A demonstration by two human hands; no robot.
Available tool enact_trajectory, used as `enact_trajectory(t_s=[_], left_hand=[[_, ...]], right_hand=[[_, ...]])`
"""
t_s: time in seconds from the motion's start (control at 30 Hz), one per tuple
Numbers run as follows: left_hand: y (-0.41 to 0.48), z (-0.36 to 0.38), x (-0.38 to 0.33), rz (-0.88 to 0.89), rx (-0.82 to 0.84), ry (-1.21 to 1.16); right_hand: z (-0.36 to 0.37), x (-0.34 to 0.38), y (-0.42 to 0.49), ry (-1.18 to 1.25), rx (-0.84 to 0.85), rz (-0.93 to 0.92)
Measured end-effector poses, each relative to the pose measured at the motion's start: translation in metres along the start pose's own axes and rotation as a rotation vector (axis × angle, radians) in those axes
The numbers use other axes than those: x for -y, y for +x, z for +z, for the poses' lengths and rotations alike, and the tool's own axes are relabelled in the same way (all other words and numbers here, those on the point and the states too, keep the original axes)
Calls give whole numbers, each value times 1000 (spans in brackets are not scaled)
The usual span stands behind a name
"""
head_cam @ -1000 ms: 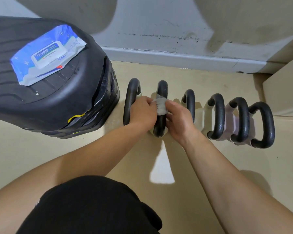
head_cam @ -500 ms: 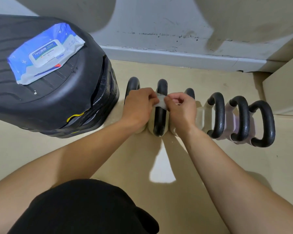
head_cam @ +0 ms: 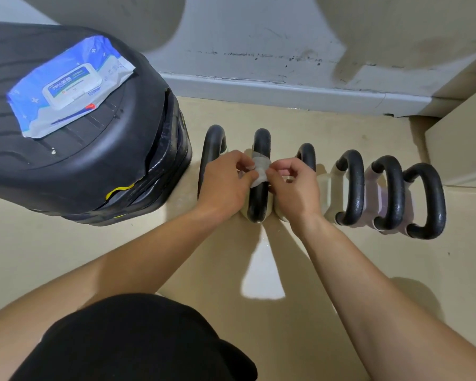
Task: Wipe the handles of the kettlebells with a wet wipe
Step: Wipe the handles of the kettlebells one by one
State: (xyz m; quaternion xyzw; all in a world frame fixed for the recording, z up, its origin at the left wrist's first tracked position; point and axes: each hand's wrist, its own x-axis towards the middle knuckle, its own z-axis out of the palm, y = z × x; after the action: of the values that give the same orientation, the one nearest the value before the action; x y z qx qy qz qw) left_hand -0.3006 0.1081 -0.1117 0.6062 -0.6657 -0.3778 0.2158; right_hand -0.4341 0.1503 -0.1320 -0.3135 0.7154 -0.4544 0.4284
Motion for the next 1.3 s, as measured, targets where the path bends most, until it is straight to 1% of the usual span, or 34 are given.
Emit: enact_trajectory(t_s=[0.07, 0.17, 0.27, 0.37, 0.47, 0.57, 0.6, 0.67, 0.73, 0.83, 0.93, 1.0, 1.07, 1.13, 1.17, 1.23, 1.3], left_hand=[[3, -4, -2, 9, 47, 17], [14, -9, -6, 47, 118, 113], [25, -7, -8, 55, 137, 176], [39, -5, -11, 66, 140, 231], [61, -5, -17, 110, 63, 318], [78, -4, -25, 31, 22, 268], [79, -4, -28, 38, 12, 264], [73, -4, -30, 124, 2, 293], [59, -6, -29, 205, 42, 300], [37, -14, -16, 221, 151, 271], [18, -17, -3, 264, 190, 236], [6, -16, 4, 294, 184, 185], [-3, -14, 9, 297, 158, 138], [-9, -12, 12, 247, 110, 62], [-10, -10, 11, 200, 86, 6], [-9, -6, 8, 99, 42, -87], [-3, -3, 4, 49, 19, -93]], right_hand=[[0, -1, -2, -58, 4, -32], [-2, 0, 0, -133, 18, -71], [-2, 4, 7, -183, 33, -101], [2, 11, 16, -207, 36, -100], [6, 23, 33, -215, 6, -92], [9, 38, 55, -311, -8, -113], [10, 41, 60, -333, -5, -119], [9, 41, 63, -331, 17, -122], [4, 34, 55, -299, 46, -119], [-5, 17, 33, -264, 117, -159], [-7, 4, 13, -274, 143, -228], [-5, -1, -1, -204, 134, -205], [-3, -3, -13, -68, 109, -141], [-3, -5, -19, 51, 109, -83], [-3, -7, -19, 60, 108, -65], [-2, -6, -15, -4, 90, -62], [0, -3, -10, -27, 57, -79]])
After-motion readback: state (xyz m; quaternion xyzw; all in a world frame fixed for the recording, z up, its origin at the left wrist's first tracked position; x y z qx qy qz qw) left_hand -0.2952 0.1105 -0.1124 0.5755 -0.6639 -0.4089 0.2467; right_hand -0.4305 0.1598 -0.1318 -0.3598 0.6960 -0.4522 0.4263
